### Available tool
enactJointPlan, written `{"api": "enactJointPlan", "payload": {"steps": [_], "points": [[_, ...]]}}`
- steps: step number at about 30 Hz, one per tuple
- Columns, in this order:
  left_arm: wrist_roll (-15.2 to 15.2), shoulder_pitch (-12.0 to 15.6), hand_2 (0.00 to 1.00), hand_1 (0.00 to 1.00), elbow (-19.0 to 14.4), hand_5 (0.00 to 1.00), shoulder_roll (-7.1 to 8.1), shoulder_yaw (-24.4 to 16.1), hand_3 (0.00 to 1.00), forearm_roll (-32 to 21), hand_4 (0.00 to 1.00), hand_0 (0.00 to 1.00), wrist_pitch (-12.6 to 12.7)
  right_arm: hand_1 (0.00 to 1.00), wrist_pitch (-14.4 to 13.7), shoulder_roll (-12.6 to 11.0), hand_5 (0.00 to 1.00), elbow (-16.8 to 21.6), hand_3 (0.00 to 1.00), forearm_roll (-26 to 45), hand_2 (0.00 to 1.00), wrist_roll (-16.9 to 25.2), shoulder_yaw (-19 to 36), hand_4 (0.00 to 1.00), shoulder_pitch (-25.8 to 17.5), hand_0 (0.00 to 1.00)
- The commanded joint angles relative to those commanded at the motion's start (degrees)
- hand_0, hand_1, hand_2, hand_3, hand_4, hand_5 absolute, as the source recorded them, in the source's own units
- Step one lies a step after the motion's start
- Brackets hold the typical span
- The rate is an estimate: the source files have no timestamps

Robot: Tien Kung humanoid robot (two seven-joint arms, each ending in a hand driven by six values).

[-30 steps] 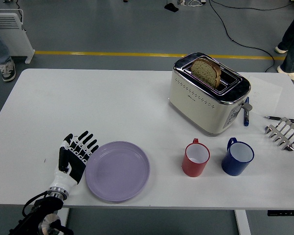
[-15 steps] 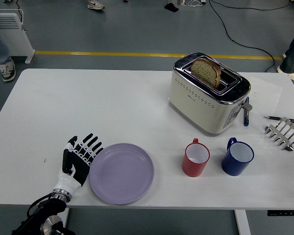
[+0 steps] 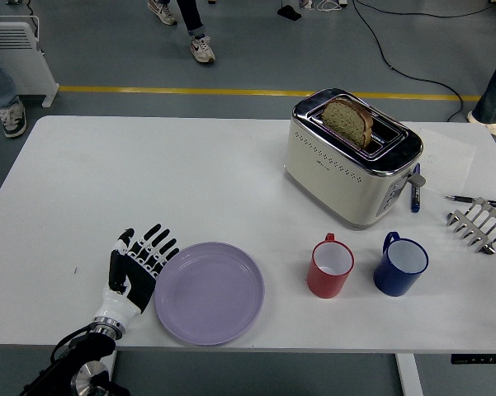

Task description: Push plate across desktop,pick up the break from the machine,place the break in the plate

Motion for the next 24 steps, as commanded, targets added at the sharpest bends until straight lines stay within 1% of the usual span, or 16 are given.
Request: {"api": "enactJointPlan", "payload": {"steps": [9, 17, 24], "points": [[-0.20, -0.69, 0.806, 0.784, 0.64, 0.998, 0.00, 0.10, 0.745, -1.08, 0.585, 0.766, -0.36, 0.719, -0.19, 0.05, 0.528, 0.82, 0.713, -0.74, 0.712, 0.06, -0.14, 0.495, 0.34, 0.738], [-0.13, -1.11, 0.792, 0.776, 1.28, 0.998, 0.00, 0.54, 0.737, -2.42, 0.581, 0.761, -1.10, 0.719, -0.22, 0.10, 0.528, 0.75, 0.713, -0.67, 0.712, 0.09, -0.18, 0.495, 0.41, 0.738], [0.24, -2.44, 0.786, 0.771, 2.52, 0.998, 0.00, 1.29, 0.735, -3.46, 0.579, 0.758, -2.02, 0.719, -0.26, 0.15, 0.528, 0.71, 0.713, -0.65, 0.712, 0.11, -0.14, 0.495, 0.50, 0.738]]}}
